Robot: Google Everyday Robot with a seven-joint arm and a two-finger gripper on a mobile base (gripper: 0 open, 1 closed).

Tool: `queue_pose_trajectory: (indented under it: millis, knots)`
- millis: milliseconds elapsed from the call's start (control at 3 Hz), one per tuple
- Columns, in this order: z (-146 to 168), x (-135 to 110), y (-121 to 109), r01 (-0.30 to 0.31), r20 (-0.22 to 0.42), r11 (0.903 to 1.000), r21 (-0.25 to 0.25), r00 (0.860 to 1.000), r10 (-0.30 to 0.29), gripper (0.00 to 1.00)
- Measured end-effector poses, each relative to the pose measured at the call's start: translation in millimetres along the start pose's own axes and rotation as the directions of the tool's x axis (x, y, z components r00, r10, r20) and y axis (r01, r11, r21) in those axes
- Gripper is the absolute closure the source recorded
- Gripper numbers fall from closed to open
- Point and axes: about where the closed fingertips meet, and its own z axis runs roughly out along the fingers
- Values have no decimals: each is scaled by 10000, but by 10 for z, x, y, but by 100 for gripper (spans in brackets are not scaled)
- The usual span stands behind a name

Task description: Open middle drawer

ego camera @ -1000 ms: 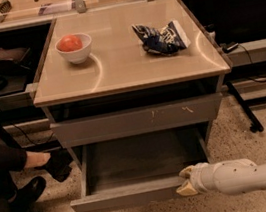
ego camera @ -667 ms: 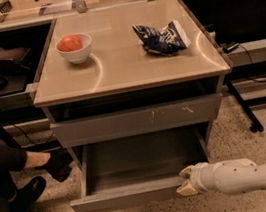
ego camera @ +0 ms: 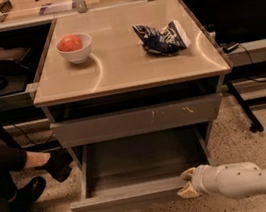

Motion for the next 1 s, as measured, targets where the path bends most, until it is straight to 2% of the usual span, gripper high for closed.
queue_pose_trajectory:
  millis: [1000]
  knots:
    - [-68,79,99,-140,210,9999,82,9997,139,100]
